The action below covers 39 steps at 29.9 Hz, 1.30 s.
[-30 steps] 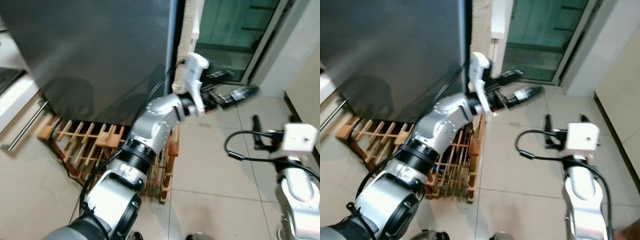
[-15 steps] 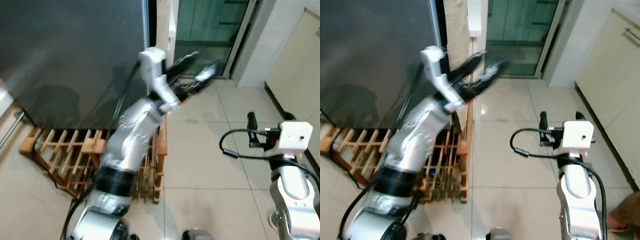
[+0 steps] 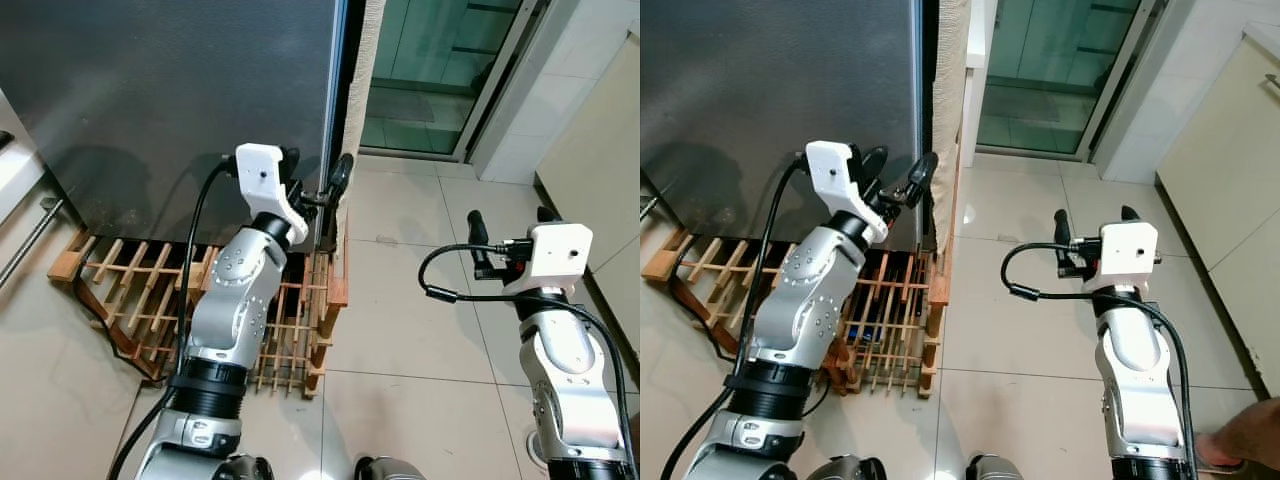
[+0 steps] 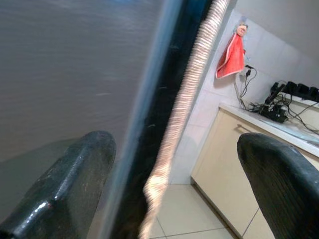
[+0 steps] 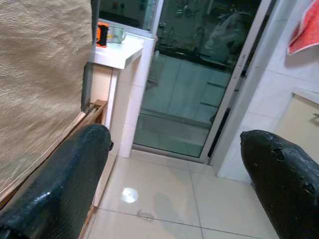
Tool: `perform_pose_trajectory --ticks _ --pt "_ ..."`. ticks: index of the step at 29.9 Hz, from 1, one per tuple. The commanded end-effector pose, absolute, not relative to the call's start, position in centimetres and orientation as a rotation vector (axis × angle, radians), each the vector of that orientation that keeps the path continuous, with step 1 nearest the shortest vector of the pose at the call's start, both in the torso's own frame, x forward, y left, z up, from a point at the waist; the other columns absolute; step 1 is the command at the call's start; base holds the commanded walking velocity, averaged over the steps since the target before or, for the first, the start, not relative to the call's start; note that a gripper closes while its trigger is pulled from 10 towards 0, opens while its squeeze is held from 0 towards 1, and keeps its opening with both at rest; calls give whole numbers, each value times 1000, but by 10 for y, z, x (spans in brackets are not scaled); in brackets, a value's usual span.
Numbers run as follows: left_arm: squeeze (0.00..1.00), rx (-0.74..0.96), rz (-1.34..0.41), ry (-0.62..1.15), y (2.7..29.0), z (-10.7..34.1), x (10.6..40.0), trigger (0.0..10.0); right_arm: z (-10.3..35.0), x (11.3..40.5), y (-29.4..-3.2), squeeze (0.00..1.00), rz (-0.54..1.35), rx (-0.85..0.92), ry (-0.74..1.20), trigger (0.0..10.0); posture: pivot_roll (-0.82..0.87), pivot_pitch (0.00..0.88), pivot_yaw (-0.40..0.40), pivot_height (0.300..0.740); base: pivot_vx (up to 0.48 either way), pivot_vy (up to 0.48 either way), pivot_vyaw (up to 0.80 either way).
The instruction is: Restocking fridge
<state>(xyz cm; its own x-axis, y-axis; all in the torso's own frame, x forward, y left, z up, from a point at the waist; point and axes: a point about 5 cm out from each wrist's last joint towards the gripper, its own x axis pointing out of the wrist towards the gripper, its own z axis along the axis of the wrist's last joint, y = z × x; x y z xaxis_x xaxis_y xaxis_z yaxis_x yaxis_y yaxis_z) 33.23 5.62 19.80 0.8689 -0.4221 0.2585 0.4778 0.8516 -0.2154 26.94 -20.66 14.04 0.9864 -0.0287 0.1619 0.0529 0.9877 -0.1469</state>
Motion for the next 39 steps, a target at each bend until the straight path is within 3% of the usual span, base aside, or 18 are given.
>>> perform_pose_trajectory --ticks 1,9,20,22,29,31,34,38,39 --pt "0 -249 -511 -218 39 204 337 10000 139 268 -209 0 -50 -148 -155 10000 -182 50 -36 727 0 0 0" --pt "0 -205 -529 -228 20 214 355 10000 142 266 -212 0 -60 -163 -166 10000 -225 42 -27 727 0 0 0" --pt "0 -230 -372 -136 10 211 375 10000 142 257 -219 0 -106 -172 -163 10000 -260 55 3 727 0 0 0" --pt "0 -245 -425 -126 0 211 373 10000 142 257 -219 0 -109 -173 -163 10000 -262 57 4 727 0 0 0" --pt "0 -298 -980 -150 -83 226 334 10000 146 257 -220 0 -122 -183 -182 10000 -292 51 23 727 0 0 0" --pt "0 -341 -1159 -193 -105 237 315 10000 146 254 -223 0 -151 -177 -181 10000 -298 51 30 727 0 0 0" --pt "0 -252 -1509 -368 -132 260 275 10000 139 247 -238 0 -233 -127 -144 10000 -322 50 45 727 0 0 0" --pt "0 -288 -1531 -379 -140 270 272 10000 138 241 -251 0 -298 -116 -137 10000 -351 51 70 727 0 0 0" --pt "0 -284 -1391 -405 -129 271 286 10000 142 240 -250 0 -309 -124 -152 10000 -358 55 76 727 0 0 0"
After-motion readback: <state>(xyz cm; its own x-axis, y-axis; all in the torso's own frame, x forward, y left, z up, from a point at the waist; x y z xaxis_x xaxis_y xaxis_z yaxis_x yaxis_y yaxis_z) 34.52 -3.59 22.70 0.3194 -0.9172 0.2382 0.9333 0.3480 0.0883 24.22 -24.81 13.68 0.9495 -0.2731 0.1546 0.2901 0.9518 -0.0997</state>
